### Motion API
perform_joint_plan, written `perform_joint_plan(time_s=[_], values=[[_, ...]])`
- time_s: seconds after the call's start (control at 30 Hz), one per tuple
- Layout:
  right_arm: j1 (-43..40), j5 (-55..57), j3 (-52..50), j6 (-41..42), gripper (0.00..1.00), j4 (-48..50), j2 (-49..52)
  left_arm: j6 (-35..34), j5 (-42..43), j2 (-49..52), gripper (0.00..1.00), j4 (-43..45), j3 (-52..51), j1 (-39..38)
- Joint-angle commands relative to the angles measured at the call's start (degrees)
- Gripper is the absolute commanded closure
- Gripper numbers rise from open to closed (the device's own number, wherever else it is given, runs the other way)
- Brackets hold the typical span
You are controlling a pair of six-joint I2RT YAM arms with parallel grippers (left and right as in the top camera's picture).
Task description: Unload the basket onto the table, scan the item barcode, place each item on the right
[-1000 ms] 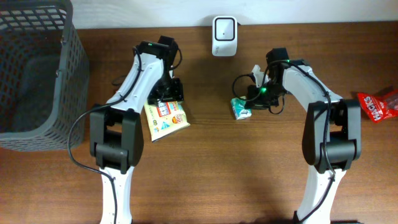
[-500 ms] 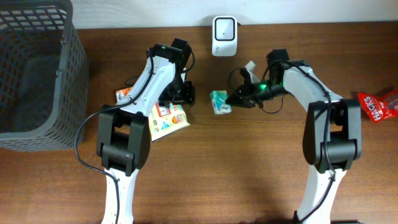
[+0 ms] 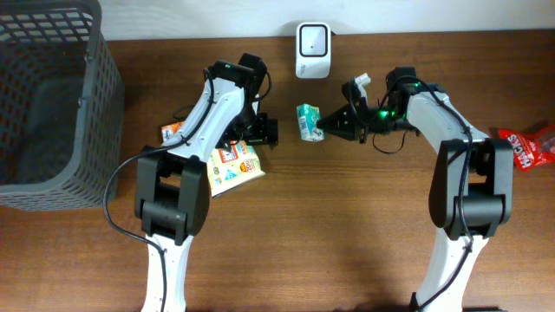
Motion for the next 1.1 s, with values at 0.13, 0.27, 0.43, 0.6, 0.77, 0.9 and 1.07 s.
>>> perform_joint_plan(time_s=[0.13,0.27,0.43,0.6,0.77,0.9,1.07], values=[[0.26,-7.04,-0.37,-0.26,0.96,-0.44,-0.22,0.31,0.17,-0.04,0.01,0.13,-0.37,0.35],[0.26,-7.06,-0.35,-0.26,0.96,-1.01,-0.24,0.31,-0.94,-0.04,0.01,0.20,-0.37,0.42],[0.15,-7.06,1.36,1.49,0.96,-0.92,-0.35,0.28,-1.33,-0.04,0.01,1.46,-0.37,0.42],[0.15,-7.06,4.92,5.20,0.96,-0.96,-0.35,0.24,-1.27,-0.04,0.01,4.48,-0.37,1.60],[0.15,-7.06,9.42,9.64,0.96,-1.20,-1.25,0.13,-1.27,-0.04,0.01,6.69,-0.37,4.68],[0.15,-7.06,12.94,10.03,0.96,-1.16,-2.51,-1.25,-1.25,-0.04,0.01,6.75,-0.37,8.02],[0.20,-7.06,13.86,9.68,0.96,-1.75,-3.21,-1.22,-1.31,-0.04,0.01,6.73,-0.37,10.21]])
